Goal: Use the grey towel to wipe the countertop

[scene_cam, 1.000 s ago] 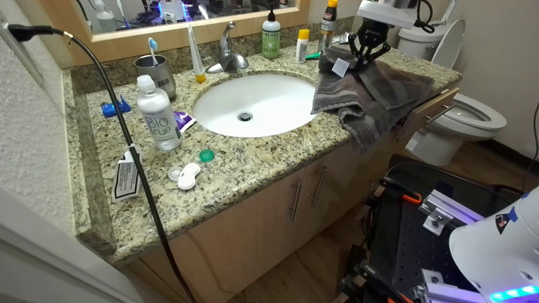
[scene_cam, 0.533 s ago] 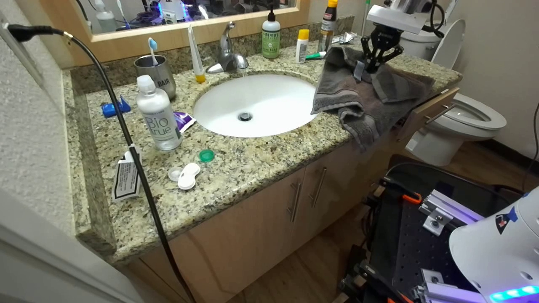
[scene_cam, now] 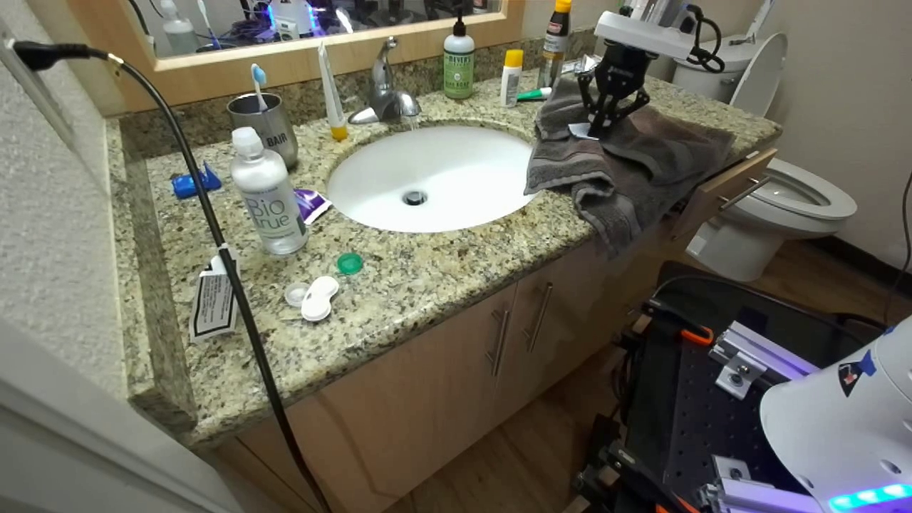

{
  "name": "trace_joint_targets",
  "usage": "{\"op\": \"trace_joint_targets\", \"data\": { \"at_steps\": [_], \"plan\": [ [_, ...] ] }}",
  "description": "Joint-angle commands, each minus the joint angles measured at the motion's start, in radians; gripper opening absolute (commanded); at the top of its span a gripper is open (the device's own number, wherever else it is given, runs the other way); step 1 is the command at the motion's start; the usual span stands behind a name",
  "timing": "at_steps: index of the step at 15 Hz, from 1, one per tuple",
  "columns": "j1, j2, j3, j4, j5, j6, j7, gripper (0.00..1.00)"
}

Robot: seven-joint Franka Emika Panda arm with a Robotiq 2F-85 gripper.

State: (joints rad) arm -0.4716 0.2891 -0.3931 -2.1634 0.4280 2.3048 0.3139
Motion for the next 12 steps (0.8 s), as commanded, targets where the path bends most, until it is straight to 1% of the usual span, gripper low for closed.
{"op": "trace_joint_targets", "data": {
  "at_steps": [1,7,8,9,10,11,12],
  "plan": [
    [0.009,-0.037,0.029,-0.025,0.032,-0.066,-0.066,0.01],
    [0.032,-0.072,0.054,-0.026,0.048,-0.101,-0.141,0.01],
    [0.035,-0.085,0.062,-0.028,0.054,-0.119,-0.170,0.01],
    [0.045,-0.094,0.063,-0.031,0.040,-0.118,-0.175,0.01],
    [0.054,-0.098,0.061,-0.031,0.024,-0.123,-0.166,0.30],
    [0.060,-0.097,0.058,-0.024,0.012,-0.137,-0.157,0.31],
    [0.059,-0.067,0.052,-0.001,0.022,-0.116,-0.142,0.12]
  ]
}}
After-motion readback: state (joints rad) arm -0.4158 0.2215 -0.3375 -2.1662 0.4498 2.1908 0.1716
